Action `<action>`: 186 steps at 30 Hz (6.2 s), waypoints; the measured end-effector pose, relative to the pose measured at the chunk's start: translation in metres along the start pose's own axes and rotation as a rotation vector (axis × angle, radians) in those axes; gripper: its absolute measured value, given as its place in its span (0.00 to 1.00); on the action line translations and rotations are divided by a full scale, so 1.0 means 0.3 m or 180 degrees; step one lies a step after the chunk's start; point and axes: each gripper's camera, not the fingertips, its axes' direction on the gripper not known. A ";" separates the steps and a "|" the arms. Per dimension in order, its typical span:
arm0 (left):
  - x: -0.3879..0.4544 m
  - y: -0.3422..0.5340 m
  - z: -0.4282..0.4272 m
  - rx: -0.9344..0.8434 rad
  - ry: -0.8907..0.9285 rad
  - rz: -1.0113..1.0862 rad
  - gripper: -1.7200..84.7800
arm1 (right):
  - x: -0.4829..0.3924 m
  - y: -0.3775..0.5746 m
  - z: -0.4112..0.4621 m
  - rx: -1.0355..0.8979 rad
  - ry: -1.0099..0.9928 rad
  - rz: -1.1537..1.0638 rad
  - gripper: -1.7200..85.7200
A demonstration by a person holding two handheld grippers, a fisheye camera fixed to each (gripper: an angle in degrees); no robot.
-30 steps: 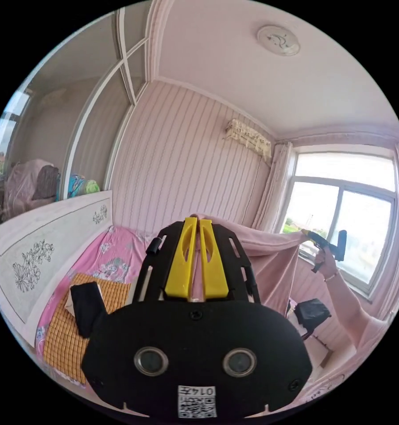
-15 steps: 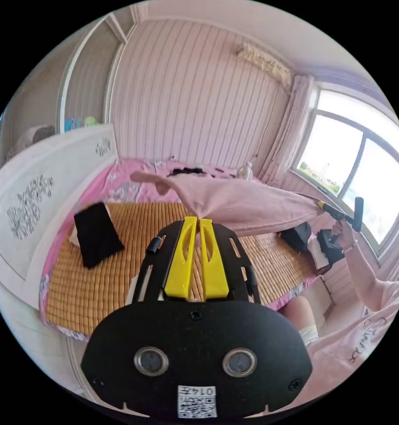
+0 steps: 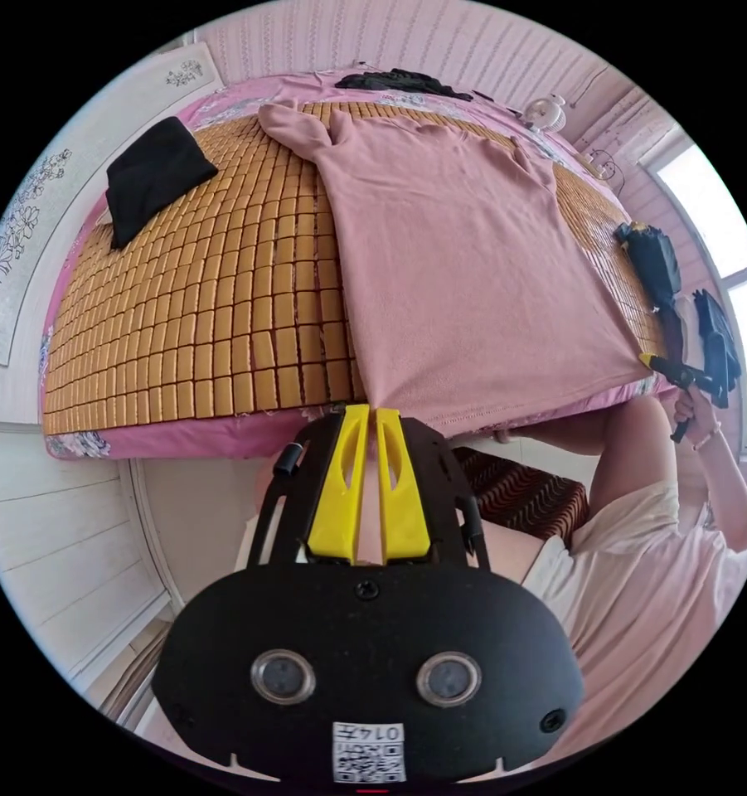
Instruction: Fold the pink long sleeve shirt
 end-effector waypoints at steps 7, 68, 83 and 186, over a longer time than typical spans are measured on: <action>0.113 0.064 0.118 -0.0146 -0.0228 0.0168 0.02 | -0.103 0.067 0.112 -0.0403 0.0128 -0.0174 0.04; 1.428 -0.412 1.037 0.0689 0.0131 0.1507 0.09 | -0.447 0.052 0.108 0.1534 0.2219 -0.0892 0.11; 1.579 -0.693 1.383 0.0392 0.0024 0.1621 0.06 | 0.064 -0.658 0.353 0.0896 0.1732 -0.0380 0.02; -0.388 0.163 1.013 0.0945 0.0176 -0.0976 0.07 | -2.277 -2.061 1.552 -0.1439 -0.1906 -0.4624 0.05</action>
